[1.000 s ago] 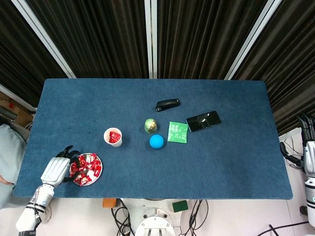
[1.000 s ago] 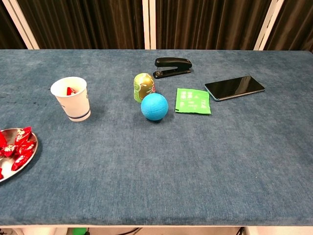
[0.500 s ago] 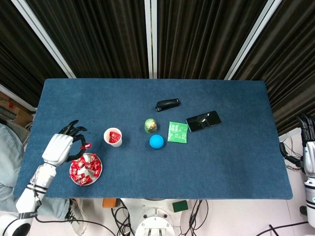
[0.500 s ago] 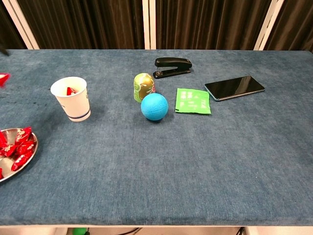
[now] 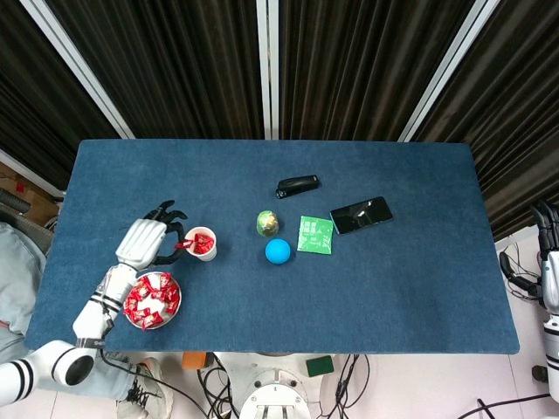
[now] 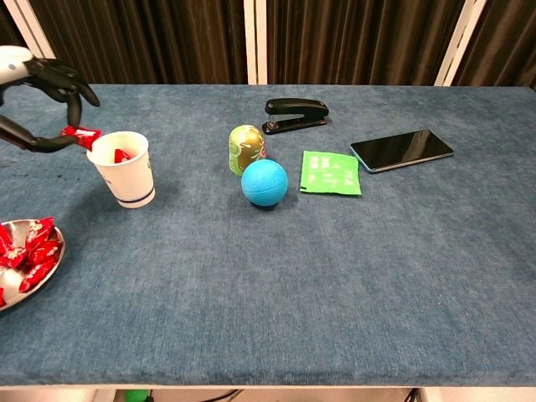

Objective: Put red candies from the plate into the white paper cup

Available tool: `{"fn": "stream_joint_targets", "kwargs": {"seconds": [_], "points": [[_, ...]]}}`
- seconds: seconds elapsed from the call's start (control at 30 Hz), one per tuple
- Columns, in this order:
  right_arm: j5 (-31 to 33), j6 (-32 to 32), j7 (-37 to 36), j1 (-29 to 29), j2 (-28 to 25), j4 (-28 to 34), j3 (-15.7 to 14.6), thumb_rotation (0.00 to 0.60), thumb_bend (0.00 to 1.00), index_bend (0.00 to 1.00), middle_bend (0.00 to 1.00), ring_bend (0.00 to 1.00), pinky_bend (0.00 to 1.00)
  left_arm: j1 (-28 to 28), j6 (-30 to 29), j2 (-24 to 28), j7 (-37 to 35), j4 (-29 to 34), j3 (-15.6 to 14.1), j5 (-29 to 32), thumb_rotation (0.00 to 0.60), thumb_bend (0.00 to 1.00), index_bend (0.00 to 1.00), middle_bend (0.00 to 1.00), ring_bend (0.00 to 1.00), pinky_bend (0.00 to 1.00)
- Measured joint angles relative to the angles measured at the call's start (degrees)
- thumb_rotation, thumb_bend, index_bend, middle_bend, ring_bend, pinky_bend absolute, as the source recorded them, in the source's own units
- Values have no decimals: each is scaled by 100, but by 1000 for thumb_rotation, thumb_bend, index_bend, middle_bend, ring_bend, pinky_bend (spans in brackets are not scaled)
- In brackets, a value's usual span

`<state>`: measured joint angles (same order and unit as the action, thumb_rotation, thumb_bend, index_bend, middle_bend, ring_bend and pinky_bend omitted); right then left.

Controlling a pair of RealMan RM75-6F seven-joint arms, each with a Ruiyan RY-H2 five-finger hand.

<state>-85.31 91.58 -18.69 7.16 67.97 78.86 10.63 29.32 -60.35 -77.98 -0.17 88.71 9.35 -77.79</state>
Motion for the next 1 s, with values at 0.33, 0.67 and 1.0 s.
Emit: {"fn": "stream_joint_targets", "kwargs": {"seconds": [0.33, 0.67, 1.0], "points": [[13, 11, -13, -15, -5, -14, 3, 600, 349, 0, 0, 0, 0, 243, 200, -262, 8, -260, 19, 136, 600, 335, 517, 263, 62, 217], [12, -19, -12, 5, -6, -9, 10, 600, 349, 0, 0, 0, 0, 234, 74, -227, -46, -239, -74, 51, 600, 325, 213, 260, 62, 214], [5, -4, 2, 8, -29, 15, 21, 600, 350, 0, 0, 0, 0, -356, -560, 305, 162, 370, -603, -233, 600, 318, 313, 260, 62, 211]]}}
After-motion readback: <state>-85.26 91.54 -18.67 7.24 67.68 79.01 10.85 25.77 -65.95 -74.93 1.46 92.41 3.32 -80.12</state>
